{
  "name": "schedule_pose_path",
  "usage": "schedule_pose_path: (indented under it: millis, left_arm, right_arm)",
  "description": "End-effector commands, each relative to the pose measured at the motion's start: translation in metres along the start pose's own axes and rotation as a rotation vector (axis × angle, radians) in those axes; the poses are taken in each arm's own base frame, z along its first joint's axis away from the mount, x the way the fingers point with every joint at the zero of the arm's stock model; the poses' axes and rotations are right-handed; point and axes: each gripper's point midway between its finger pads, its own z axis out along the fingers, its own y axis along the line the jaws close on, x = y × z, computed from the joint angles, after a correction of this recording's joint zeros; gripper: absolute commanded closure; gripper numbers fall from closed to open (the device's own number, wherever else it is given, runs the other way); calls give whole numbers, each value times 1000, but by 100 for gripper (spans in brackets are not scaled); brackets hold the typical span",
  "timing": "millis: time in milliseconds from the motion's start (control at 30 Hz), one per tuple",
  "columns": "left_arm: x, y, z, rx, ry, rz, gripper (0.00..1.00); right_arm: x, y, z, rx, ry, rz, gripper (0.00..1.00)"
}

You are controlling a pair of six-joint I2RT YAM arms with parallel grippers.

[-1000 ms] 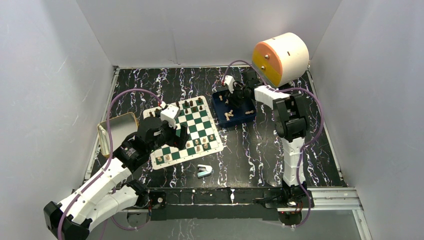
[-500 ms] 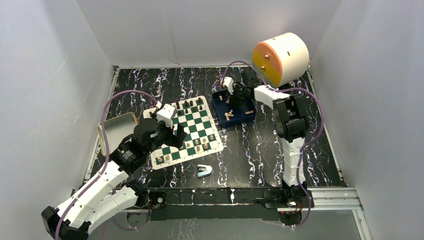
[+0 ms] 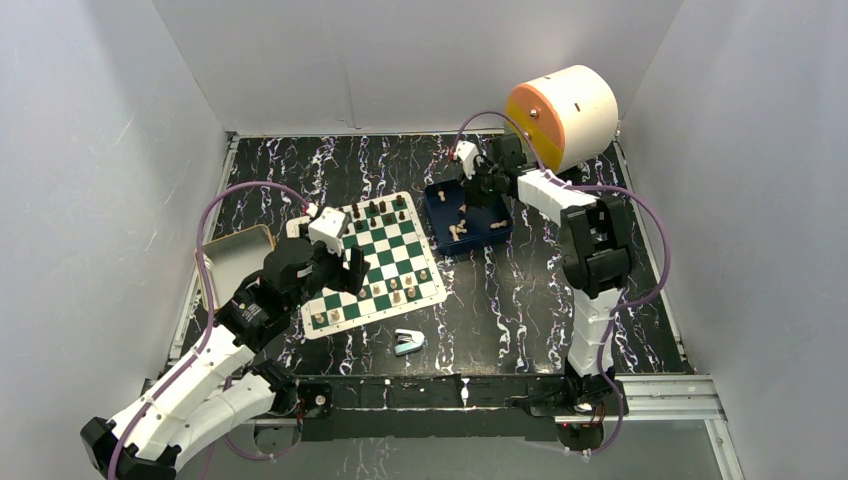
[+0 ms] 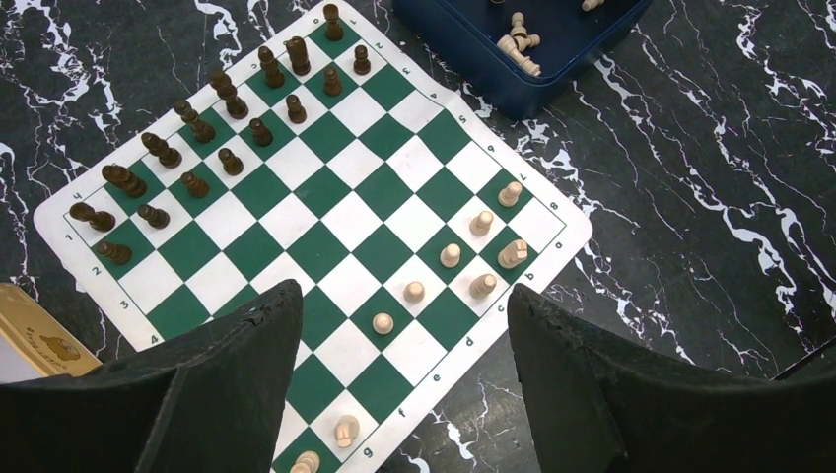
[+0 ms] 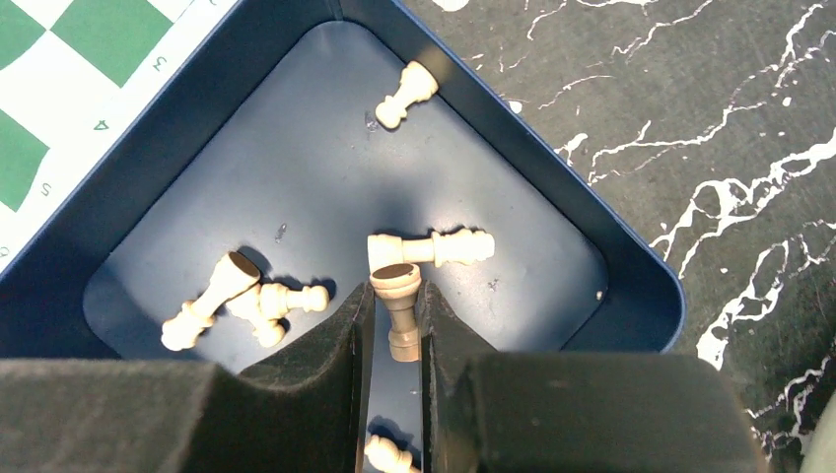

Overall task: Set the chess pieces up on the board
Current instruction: Pick up the chess piece from the storage box.

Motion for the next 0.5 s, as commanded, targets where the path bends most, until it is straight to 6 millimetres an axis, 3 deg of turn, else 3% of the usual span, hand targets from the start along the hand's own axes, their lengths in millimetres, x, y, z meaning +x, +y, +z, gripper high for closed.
schedule_pose_path:
  millis: [0,133,233,333,467]
  left_arm:
    - [-9,2,-2,-14,-35,-1,28]
    - [-8,2,-1,-12,-31,-4,28]
    - [-9,2,0,-18,-41,-12,28]
    - [-10,-5,3,22,-52,-27,27]
    - [-24,-32,5,167,-95,-22,28]
  right_arm:
    - [-37,-2,-26,51,-66,78,81]
    - [-47,-3,-38,76,-53,204,81]
    - [-61,-3,-52,122,-66,418,82]
    - [-75,16,-64,53,-55,613,81]
    - [-87,48,-82,-61,-46,718,79]
